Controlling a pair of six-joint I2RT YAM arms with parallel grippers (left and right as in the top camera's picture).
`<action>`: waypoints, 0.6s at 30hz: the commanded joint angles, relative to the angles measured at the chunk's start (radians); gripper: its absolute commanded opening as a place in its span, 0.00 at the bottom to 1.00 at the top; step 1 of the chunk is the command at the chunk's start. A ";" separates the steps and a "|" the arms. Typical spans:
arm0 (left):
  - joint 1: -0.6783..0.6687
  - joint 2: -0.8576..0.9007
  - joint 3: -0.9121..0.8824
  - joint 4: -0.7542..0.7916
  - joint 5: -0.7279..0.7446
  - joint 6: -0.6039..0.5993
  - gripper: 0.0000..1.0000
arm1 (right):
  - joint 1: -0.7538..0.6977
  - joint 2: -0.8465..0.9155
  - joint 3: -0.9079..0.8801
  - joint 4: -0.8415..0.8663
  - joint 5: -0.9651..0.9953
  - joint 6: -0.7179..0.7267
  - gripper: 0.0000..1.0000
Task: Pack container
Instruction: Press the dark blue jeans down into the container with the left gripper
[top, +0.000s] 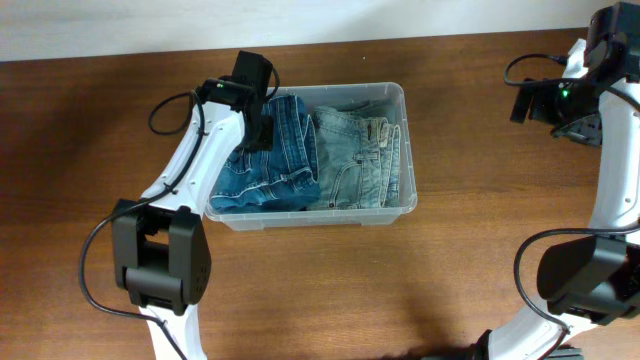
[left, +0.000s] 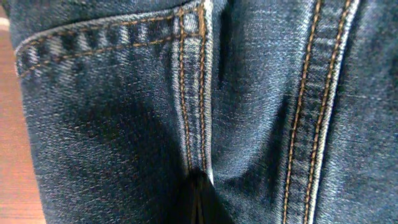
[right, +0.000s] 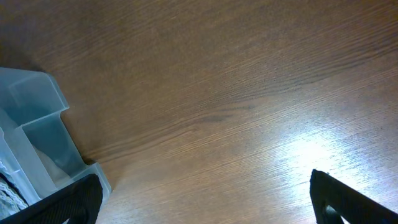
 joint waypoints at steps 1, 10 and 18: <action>0.005 0.017 0.069 -0.019 0.003 0.002 0.00 | -0.001 -0.008 0.005 -0.002 0.009 0.000 0.99; -0.028 -0.084 0.218 -0.088 0.003 0.002 0.01 | -0.001 -0.008 0.005 -0.002 0.009 0.000 0.98; -0.037 -0.057 0.217 -0.027 0.003 0.001 0.00 | -0.001 -0.008 0.005 -0.002 0.009 0.000 0.98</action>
